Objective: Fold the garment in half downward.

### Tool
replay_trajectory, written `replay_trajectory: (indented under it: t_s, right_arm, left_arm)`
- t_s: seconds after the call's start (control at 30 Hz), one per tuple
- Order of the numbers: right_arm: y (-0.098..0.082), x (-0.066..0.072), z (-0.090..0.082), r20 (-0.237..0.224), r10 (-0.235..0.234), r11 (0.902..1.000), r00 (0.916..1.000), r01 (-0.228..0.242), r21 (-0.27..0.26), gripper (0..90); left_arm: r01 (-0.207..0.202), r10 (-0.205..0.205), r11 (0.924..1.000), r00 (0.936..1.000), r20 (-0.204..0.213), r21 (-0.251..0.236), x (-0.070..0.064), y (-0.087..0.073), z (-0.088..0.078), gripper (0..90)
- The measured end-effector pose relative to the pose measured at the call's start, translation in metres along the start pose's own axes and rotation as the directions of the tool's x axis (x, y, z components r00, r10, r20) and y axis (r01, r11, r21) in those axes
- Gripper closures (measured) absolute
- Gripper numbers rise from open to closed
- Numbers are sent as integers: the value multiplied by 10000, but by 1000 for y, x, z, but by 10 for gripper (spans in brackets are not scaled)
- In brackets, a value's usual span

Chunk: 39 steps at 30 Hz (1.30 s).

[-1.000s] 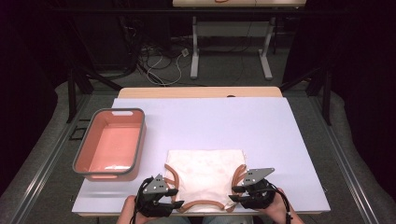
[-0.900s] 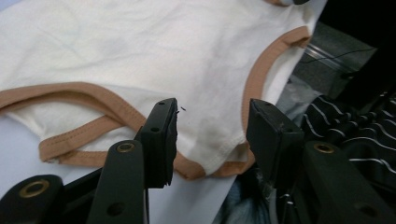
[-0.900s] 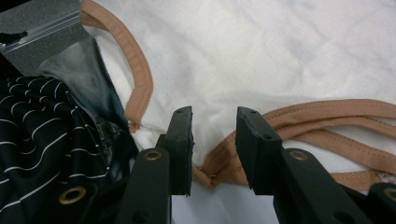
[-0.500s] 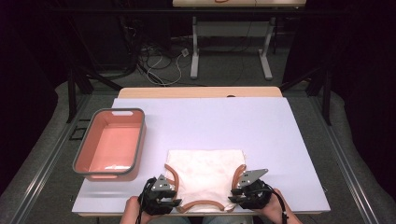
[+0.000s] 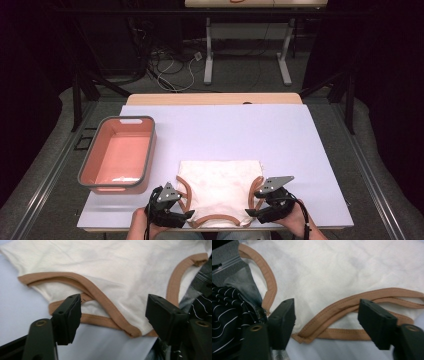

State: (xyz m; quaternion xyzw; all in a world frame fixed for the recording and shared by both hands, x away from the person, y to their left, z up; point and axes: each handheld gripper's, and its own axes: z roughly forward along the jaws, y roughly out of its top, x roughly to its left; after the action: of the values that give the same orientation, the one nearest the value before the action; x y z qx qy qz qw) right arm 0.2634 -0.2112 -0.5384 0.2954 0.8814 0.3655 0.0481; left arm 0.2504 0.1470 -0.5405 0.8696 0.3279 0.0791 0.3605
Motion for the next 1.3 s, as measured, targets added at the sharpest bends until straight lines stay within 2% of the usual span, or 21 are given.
replay_trajectory:
  t_s: [0.07,0.17,0.23,0.27,0.37,0.4,0.57,0.6,0.7,0.77,0.83,0.97,1.1,1.3]
  right_arm:
    - [0,-3,-2,178,54,9998,9998,-50,-205,202]
    - [0,-6,-5,342,147,9994,9993,-135,-330,166]
    - [0,-9,-6,429,180,9984,9989,-156,-546,153]
    - [0,-11,-7,617,164,9976,9980,-122,-684,144]
    - [1,-15,-7,763,207,9963,9969,-142,-849,128]
    - [1,-16,-7,678,526,9947,9963,-463,-916,113]
    - [5,-27,-8,732,940,9840,9929,-815,-1584,77]
    - [6,-29,-9,785,1035,9836,9915,-903,-1560,68]
    - [7,-36,-6,824,1207,9794,9893,-1051,-1727,47]
    - [7,-41,-6,984,1362,9761,9858,-1166,-1833,44]
    - [7,-49,-6,1116,1419,9721,9836,-1172,-2033,30]
    - [8,-55,-5,1281,1618,9680,9785,-1321,-2136,10]
    - [10,-60,-3,1489,1643,9699,9751,-1322,-2044,7]
    - [10,-69,3,1580,1544,9738,9753,-1232,-1911,8]
  left_arm:
    - [124,-124,9999,9999,115,-2,4,-1,-1,230]
    - [213,-213,9997,9998,3,-75,5,-1,0,152]
    - [285,-285,9994,9996,-4,-199,7,-1,1,139]
    - [179,-183,9996,9997,-185,-221,8,-1,2,96]
    - [165,-179,9995,9985,-524,-263,14,-1,3,73]
    - [242,-260,9992,9981,-559,-325,16,-1,3,66]
    - [499,-521,9983,9958,-749,-306,25,-3,7,15]
    - [487,-503,9985,9960,-739,-236,25,-3,8,0]
    - [463,-482,9985,9962,-719,-280,25,-2,9,0]
    - [290,-309,9992,9965,-770,-261,25,-1,9,0]
    - [288,-307,9993,9956,-880,-237,24,-1,10,0]
    - [352,-367,9992,9955,-873,-182,26,-1,12,0]
    - [362,-378,9991,9954,-882,-202,26,-1,12,0]
    - [240,-242,9997,9960,-855,-38,26,0,14,0]
